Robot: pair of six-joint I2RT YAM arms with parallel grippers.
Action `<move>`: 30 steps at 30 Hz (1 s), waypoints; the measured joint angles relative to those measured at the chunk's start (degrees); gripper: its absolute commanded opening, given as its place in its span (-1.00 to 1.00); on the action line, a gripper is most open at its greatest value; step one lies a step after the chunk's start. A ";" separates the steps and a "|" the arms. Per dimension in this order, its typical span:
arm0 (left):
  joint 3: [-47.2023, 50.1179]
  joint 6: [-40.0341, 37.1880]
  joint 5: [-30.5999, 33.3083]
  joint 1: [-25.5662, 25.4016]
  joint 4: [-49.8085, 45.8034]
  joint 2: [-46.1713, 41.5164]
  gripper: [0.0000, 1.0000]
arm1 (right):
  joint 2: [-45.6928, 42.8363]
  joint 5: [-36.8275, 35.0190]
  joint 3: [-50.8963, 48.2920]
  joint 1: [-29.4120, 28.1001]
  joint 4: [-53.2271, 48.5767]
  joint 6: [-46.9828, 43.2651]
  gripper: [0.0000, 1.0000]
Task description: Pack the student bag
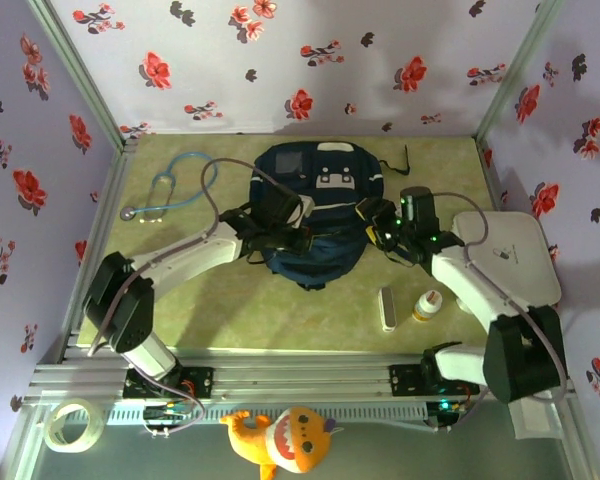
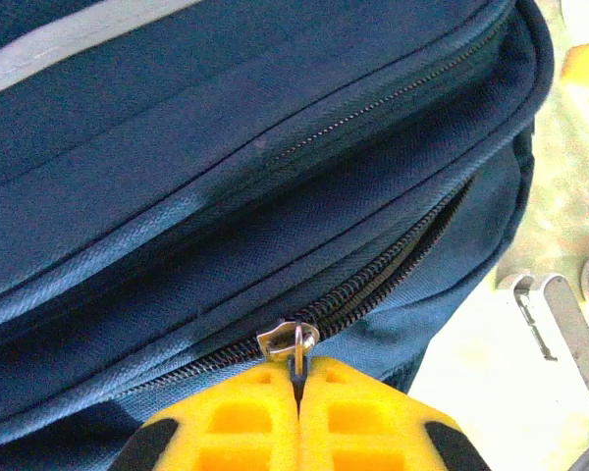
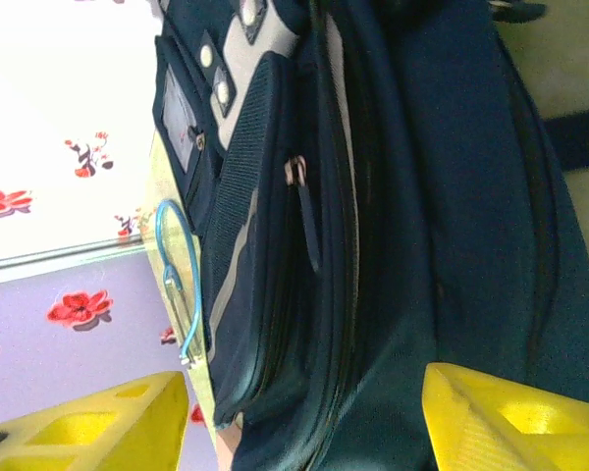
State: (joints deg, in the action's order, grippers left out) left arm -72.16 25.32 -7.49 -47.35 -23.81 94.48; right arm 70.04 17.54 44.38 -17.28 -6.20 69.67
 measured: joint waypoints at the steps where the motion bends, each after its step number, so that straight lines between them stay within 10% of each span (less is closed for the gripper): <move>1: -0.70 0.00 -0.55 -0.33 0.11 0.98 -1.00 | -1.38 -1.22 -0.46 -0.35 -1.05 0.50 0.26; 24: -5.92 -0.09 -3.52 -1.64 -0.92 6.73 -1.00 | 3.19 -3.23 -3.61 -6.64 3.63 10.51 -0.04; 30: -5.92 -1.75 -3.72 -1.64 -1.70 6.73 -1.00 | 5.53 -3.19 -3.56 -6.67 5.25 10.49 -0.44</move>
State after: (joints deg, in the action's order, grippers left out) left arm -78.08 23.57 -11.20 -48.99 -25.52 101.21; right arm 75.57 14.35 40.82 -23.94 -0.95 80.16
